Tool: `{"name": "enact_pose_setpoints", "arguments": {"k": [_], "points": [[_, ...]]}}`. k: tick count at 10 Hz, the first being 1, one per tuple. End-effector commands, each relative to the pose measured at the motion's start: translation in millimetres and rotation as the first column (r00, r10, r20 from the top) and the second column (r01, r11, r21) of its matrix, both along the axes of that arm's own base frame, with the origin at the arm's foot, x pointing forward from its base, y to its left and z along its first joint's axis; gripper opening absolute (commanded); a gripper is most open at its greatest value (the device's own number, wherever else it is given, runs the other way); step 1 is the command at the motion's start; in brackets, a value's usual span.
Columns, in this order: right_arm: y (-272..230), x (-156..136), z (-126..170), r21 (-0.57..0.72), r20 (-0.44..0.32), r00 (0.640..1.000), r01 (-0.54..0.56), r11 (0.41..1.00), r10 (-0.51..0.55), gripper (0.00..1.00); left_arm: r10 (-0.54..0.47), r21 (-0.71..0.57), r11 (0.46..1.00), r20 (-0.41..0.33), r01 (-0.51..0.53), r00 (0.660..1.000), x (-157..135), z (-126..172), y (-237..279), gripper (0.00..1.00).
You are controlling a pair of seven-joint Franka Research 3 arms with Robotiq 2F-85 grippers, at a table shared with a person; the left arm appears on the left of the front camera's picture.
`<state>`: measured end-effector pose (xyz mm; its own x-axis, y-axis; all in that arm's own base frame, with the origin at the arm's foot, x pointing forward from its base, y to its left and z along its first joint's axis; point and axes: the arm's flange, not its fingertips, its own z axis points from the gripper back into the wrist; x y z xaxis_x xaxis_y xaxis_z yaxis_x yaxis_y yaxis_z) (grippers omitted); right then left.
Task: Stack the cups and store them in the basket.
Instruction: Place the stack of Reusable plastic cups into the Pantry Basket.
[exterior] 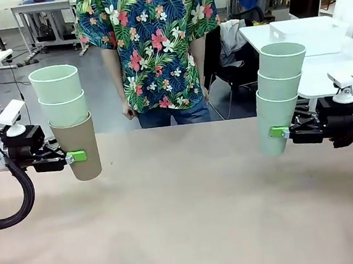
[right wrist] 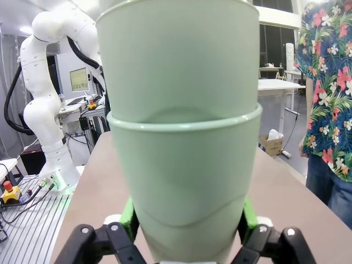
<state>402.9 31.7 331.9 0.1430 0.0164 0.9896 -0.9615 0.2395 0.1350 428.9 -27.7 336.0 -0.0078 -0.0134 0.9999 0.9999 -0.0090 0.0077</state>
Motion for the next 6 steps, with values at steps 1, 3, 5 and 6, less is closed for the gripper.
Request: {"name": "enact_pose_setpoints", "arguments": {"k": [1, 3, 5, 6], "points": [[0.9, 0.9, 3.6, 0.004, 0.008, 1.0, 0.007, 1.0, -0.007, 0.86, -0.004, -0.005, 1.0, 0.001, 0.004, 1.0, -1.3, 5.8, -0.5, 0.85], [0.9, 0.9, 3.6, 0.004, 0.008, 1.0, 0.007, 1.0, -0.007, 0.86, -0.004, -0.005, 1.0, 0.001, 0.004, 1.0, -1.3, 5.8, -0.5, 0.85], [0.9, 0.9, 3.6, 0.004, 0.008, 1.0, 0.007, 1.0, -0.007, 0.86, -0.004, -0.005, 1.0, 0.001, 0.004, 1.0, -1.3, 5.8, -0.5, 0.85], [0.9, 0.9, 3.6, 0.004, 0.008, 1.0, 0.007, 1.0, -0.007, 0.86, -0.004, -0.005, 1.0, 0.001, 0.004, 1.0, -1.3, 5.8, -0.5, 0.85]]}}
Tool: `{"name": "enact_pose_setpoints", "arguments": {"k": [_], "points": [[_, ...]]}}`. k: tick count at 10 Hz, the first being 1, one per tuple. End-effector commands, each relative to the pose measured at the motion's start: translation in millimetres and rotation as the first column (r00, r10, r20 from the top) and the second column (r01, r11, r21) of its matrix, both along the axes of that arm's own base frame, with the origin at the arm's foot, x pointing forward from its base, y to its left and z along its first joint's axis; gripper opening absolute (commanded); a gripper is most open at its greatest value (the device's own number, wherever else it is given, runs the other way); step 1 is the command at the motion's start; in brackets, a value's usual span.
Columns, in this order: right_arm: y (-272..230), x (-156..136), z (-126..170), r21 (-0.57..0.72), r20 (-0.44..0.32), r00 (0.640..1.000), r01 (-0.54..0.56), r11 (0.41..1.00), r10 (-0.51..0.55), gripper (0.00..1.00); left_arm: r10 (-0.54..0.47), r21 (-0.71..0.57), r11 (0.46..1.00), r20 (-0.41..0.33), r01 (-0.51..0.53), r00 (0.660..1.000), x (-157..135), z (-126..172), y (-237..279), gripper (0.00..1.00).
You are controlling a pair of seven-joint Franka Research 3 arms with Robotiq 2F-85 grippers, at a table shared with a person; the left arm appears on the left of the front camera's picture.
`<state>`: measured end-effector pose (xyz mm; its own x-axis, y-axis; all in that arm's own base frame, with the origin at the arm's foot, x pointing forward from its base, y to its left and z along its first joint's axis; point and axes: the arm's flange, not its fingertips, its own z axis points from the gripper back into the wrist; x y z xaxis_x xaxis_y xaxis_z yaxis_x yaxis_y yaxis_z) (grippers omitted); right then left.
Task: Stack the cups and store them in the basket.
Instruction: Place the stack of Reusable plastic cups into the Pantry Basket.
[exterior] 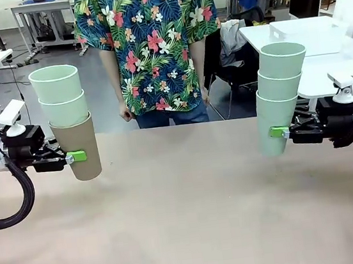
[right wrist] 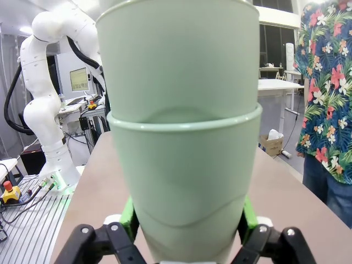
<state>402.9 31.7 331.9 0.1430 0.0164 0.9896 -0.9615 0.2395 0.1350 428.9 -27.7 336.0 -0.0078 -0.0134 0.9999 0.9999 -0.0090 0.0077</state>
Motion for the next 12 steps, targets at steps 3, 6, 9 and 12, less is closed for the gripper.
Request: {"name": "enact_pose_setpoints", "arguments": {"k": [3, 6, 9, 12], "points": [[0.9, 0.9, 3.6, 0.004, 0.008, 1.0, 0.007, 1.0, -0.007, 0.86, -0.004, -0.005, 1.0, 0.001, 0.004, 1.0, -1.3, 5.8, -0.5, 0.85], [0.9, 0.9, 3.6, 0.004, 0.008, 1.0, 0.007, 1.0, -0.007, 0.86, -0.004, -0.005, 1.0, 0.001, 0.004, 1.0, -1.3, 5.8, -0.5, 0.85], [0.9, 0.9, 3.6, 0.004, 0.008, 1.0, 0.007, 1.0, -0.007, 0.86, -0.004, -0.005, 1.0, 0.001, 0.004, 1.0, -1.3, 5.8, -0.5, 0.85], [0.9, 0.9, 3.6, 0.004, 0.008, 1.0, 0.007, 1.0, -0.007, 0.86, -0.004, -0.005, 1.0, 0.001, 0.004, 1.0, -1.3, 5.8, -0.5, 0.85]]}}
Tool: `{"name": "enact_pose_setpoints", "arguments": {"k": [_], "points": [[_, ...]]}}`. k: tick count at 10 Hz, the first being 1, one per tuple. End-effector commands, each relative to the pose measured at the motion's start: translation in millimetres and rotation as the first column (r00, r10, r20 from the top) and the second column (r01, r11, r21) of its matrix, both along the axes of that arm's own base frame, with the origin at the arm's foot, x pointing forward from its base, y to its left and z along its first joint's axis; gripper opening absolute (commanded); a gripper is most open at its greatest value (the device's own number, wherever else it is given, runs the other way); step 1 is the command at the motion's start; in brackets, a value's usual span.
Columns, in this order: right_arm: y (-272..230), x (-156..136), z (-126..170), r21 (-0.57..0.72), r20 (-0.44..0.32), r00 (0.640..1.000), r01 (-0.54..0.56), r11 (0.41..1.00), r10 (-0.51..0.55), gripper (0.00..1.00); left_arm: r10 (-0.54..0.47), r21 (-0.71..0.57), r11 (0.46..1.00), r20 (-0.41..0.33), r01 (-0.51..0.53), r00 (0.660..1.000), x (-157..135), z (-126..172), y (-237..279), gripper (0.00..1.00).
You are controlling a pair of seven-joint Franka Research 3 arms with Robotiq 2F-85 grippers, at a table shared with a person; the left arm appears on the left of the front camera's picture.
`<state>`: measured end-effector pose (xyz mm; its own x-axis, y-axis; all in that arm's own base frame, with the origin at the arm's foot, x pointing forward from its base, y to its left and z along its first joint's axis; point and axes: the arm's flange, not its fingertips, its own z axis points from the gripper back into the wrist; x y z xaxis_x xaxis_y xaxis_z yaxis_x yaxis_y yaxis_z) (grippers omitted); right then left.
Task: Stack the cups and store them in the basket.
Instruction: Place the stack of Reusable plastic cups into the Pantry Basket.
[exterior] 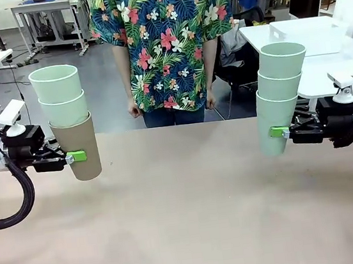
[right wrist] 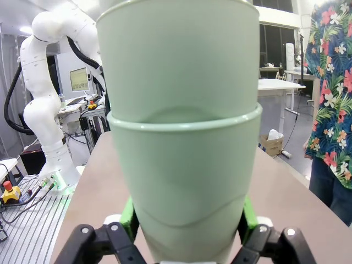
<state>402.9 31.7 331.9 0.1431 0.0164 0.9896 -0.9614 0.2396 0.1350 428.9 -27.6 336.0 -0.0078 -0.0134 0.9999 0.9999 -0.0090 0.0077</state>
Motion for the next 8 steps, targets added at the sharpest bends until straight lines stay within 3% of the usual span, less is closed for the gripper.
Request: {"name": "enact_pose_setpoints", "arguments": {"k": [1, 8], "points": [[0.9, 0.9, 3.6, 0.004, 0.008, 1.0, 0.007, 1.0, -0.007, 0.86, -0.004, -0.005, 1.0, 0.001, 0.004, 1.0, -1.3, 5.8, -0.5, 0.85], [0.9, 0.9, 3.6, 0.004, 0.008, 1.0, 0.007, 1.0, -0.007, 0.86, -0.004, -0.005, 1.0, 0.001, 0.004, 1.0, -1.3, 5.8, -0.5, 0.85]]}}
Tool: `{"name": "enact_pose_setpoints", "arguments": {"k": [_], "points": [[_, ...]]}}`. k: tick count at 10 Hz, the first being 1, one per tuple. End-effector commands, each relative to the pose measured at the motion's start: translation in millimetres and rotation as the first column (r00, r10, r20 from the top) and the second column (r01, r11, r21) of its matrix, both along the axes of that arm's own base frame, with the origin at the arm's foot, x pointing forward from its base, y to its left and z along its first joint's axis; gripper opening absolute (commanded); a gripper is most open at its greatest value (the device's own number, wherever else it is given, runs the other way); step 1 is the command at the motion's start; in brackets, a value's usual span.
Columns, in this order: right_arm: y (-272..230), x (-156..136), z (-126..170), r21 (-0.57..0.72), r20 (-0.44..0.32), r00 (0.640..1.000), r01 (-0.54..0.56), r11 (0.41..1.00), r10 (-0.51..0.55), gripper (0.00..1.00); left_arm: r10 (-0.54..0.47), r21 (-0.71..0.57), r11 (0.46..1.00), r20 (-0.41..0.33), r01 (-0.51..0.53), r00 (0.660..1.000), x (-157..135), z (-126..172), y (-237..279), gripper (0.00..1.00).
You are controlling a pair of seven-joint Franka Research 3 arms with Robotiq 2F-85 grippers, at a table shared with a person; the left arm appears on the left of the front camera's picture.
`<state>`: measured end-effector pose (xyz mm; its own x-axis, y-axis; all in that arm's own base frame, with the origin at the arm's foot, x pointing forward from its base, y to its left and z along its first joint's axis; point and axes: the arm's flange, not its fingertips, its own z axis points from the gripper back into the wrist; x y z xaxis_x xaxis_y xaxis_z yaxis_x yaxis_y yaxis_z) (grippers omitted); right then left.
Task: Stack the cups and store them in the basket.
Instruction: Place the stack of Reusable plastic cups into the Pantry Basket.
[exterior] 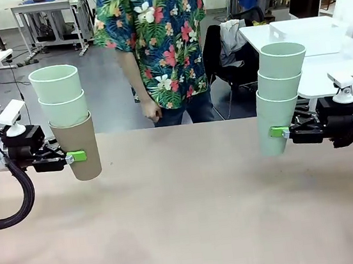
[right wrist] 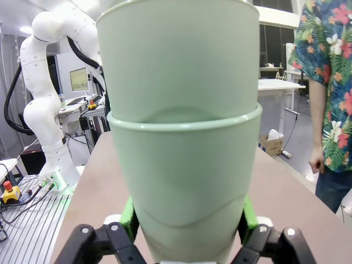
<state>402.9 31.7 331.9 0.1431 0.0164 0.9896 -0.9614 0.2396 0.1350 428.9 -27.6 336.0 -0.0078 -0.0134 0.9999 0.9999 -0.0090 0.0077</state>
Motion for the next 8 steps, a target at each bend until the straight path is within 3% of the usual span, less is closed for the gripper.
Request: {"name": "enact_pose_setpoints", "arguments": {"k": [1, 8], "points": [[0.9, 0.9, 3.6, 0.004, 0.008, 1.0, 0.007, 1.0, -0.007, 0.86, -0.004, -0.005, 1.0, 0.001, 0.004, 1.0, -1.3, 5.8, -0.5, 0.85], [0.9, 0.9, 3.6, 0.004, 0.008, 1.0, 0.007, 1.0, -0.007, 0.86, -0.004, -0.005, 1.0, 0.001, 0.004, 1.0, -1.3, 5.8, -0.5, 0.85]]}}
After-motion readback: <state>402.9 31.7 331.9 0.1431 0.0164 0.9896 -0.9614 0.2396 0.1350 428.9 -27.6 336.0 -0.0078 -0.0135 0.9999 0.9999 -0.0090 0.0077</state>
